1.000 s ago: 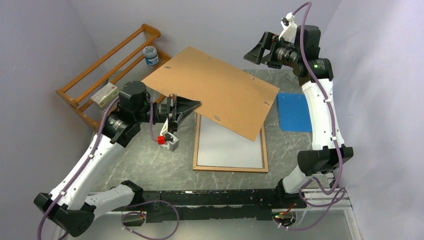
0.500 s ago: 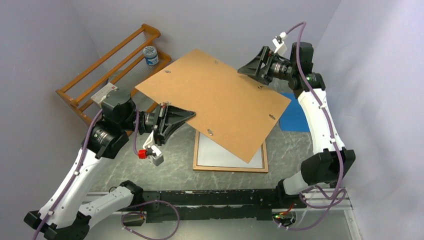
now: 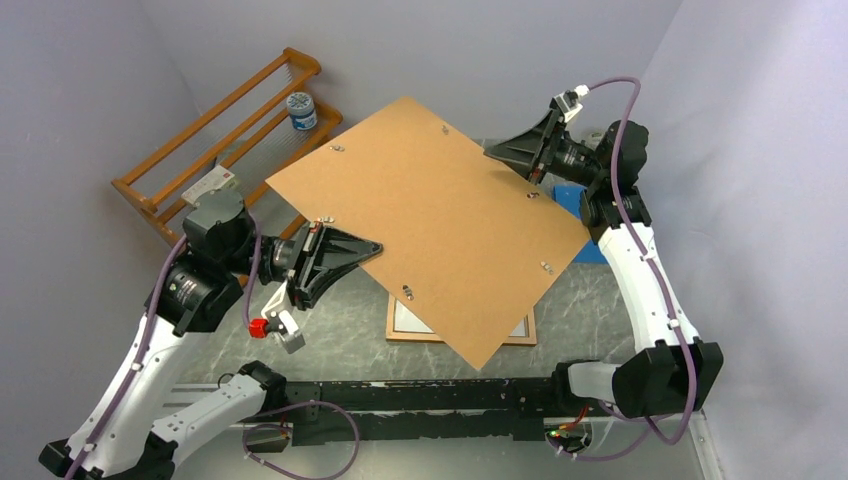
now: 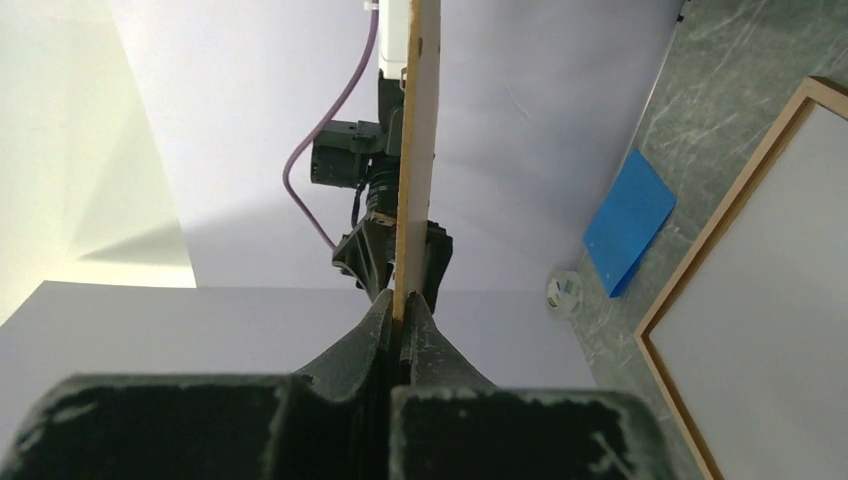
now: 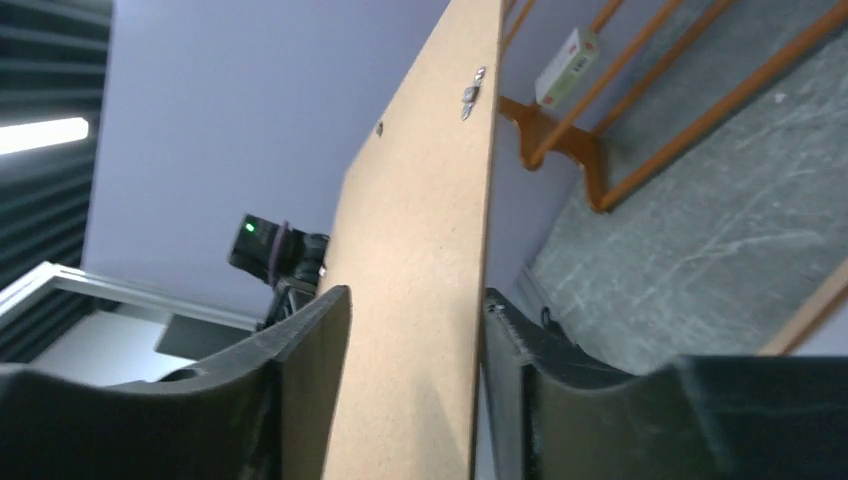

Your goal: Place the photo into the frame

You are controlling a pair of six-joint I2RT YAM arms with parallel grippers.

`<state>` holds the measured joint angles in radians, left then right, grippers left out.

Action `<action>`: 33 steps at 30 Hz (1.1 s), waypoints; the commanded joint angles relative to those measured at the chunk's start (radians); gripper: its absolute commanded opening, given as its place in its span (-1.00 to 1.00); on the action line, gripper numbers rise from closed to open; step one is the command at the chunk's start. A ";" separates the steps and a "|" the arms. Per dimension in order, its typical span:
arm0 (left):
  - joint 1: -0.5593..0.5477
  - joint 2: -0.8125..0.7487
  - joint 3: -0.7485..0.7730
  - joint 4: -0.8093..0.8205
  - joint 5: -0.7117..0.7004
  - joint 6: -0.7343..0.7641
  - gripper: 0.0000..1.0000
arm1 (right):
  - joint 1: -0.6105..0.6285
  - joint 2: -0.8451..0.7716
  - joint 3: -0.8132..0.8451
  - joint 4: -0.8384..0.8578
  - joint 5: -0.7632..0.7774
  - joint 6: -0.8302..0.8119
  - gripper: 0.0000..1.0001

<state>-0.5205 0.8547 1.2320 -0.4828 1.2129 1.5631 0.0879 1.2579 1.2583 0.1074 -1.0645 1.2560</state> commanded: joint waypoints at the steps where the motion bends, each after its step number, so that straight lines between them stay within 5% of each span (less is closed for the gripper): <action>1: 0.001 0.017 0.076 -0.018 0.044 0.038 -0.95 | 0.008 -0.036 -0.006 0.201 -0.085 0.169 -0.09; 6: 0.001 0.019 0.078 -0.039 0.054 0.009 -0.95 | 0.015 -0.034 -0.022 0.287 -0.108 0.244 -0.37; 11: 0.001 0.045 0.103 -0.101 0.065 0.028 -0.95 | 0.034 -0.033 0.010 0.248 -0.123 0.207 -0.13; 18: 0.001 0.081 0.126 -0.170 0.039 0.055 -0.95 | 0.064 -0.035 0.008 0.296 -0.167 0.219 -0.08; 23: 0.001 0.088 0.111 -0.157 -0.010 0.029 -0.94 | 0.069 -0.036 0.001 0.299 -0.172 0.208 -0.35; 29: 0.001 0.083 0.049 -0.048 -0.135 -0.156 -0.70 | 0.069 -0.024 -0.025 0.374 -0.145 0.252 -1.00; 33: 0.001 0.064 -0.057 0.117 -0.205 -0.319 -0.35 | 0.066 -0.016 -0.053 0.486 -0.105 0.334 -1.00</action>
<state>-0.5190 0.8703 1.2720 -0.5411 1.1702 1.4548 0.0914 1.2823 1.2064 0.3336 -1.0916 1.5108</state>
